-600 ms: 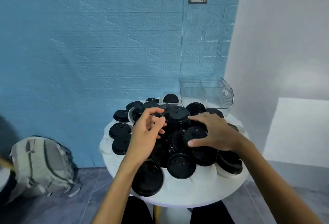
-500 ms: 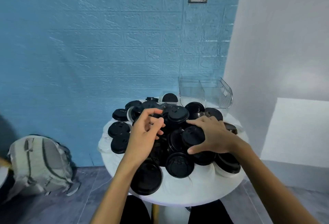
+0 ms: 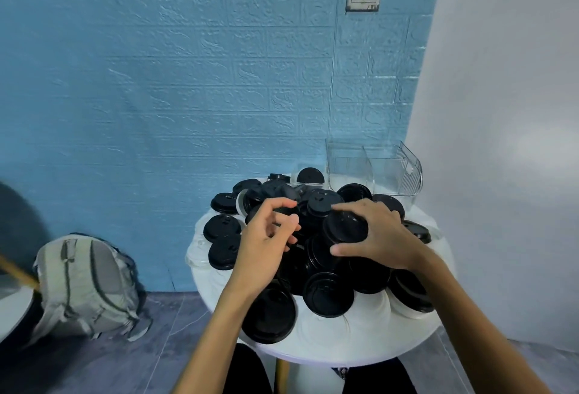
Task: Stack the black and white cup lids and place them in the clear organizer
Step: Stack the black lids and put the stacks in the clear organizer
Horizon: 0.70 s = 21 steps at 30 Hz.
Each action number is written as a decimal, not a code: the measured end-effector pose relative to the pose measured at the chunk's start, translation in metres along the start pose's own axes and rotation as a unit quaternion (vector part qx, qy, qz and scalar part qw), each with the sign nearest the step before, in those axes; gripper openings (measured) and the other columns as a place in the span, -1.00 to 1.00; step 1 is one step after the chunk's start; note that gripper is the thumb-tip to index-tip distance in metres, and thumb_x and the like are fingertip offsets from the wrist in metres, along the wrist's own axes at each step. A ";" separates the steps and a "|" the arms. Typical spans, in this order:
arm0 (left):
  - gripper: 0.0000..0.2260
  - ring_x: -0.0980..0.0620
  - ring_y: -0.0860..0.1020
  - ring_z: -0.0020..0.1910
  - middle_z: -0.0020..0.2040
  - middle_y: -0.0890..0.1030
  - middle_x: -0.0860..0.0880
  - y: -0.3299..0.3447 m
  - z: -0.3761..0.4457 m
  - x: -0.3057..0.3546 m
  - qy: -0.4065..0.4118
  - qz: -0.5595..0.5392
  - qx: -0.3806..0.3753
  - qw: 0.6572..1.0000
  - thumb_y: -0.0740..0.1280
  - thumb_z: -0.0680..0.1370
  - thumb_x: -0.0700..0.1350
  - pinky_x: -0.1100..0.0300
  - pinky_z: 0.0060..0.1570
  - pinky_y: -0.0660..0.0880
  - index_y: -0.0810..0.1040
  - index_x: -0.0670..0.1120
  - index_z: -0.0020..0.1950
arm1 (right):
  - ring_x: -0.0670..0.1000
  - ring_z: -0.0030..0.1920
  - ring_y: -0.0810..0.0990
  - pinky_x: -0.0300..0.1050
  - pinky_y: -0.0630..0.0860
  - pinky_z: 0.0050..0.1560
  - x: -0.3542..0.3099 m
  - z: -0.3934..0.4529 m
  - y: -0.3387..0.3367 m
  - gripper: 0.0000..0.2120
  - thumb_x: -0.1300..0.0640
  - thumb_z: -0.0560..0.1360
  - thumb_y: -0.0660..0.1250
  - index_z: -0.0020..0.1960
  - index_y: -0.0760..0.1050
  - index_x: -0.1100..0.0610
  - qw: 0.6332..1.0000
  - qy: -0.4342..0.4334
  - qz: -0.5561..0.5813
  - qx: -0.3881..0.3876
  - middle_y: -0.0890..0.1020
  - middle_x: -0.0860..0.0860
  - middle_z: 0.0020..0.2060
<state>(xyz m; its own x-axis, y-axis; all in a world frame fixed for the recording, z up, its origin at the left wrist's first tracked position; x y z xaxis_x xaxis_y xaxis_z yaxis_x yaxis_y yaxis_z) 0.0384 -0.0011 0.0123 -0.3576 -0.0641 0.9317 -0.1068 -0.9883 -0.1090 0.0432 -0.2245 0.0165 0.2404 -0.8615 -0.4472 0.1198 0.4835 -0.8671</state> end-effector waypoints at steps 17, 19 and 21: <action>-0.23 0.17 0.54 0.35 0.36 0.59 0.12 0.014 0.000 0.003 -0.024 -0.069 -0.138 0.988 0.56 0.43 -0.32 0.27 0.29 0.48 0.36 0.12 0.53 | -0.27 0.42 0.40 -0.12 0.33 0.48 -0.069 0.003 0.006 0.08 -0.04 0.28 0.66 0.61 0.10 -0.18 0.979 -0.134 0.148 0.023 0.51 -0.18 0.41; -0.24 0.12 0.56 0.34 0.33 0.62 0.11 0.014 0.001 0.001 -0.032 -0.086 -0.133 0.987 0.58 0.39 -0.30 0.20 0.29 0.51 0.42 0.14 0.50 | -0.30 0.43 0.37 -0.24 0.30 0.47 -0.069 0.001 0.005 0.16 -0.11 0.23 0.69 0.62 0.04 -0.23 0.979 -0.132 0.153 0.013 0.48 -0.22 0.43; -0.27 0.05 0.58 0.33 0.30 0.64 0.05 0.015 0.001 0.001 -0.034 -0.095 -0.133 0.986 0.58 0.38 -0.28 0.13 0.29 0.53 0.46 0.15 0.47 | -0.32 0.42 0.37 -0.36 0.29 0.42 -0.066 -0.002 0.002 0.22 -0.09 0.20 0.70 0.62 -0.01 -0.25 0.978 -0.127 0.164 -0.005 0.43 -0.25 0.45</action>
<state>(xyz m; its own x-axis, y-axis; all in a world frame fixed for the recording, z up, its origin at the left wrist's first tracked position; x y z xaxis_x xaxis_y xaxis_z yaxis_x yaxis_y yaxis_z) 0.0372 -0.0166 0.0118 -0.2452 0.1008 0.9642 -0.4085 -0.9127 -0.0085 0.0259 -0.1670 0.0437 0.4954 -0.5943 -0.6336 -0.0120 0.7246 -0.6891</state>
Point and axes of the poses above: each hand's wrist, its own z-axis towards the middle knuckle, its own y-axis out of the palm, x = y × z, the point moved 5 cm from there along z, towards the middle knuckle
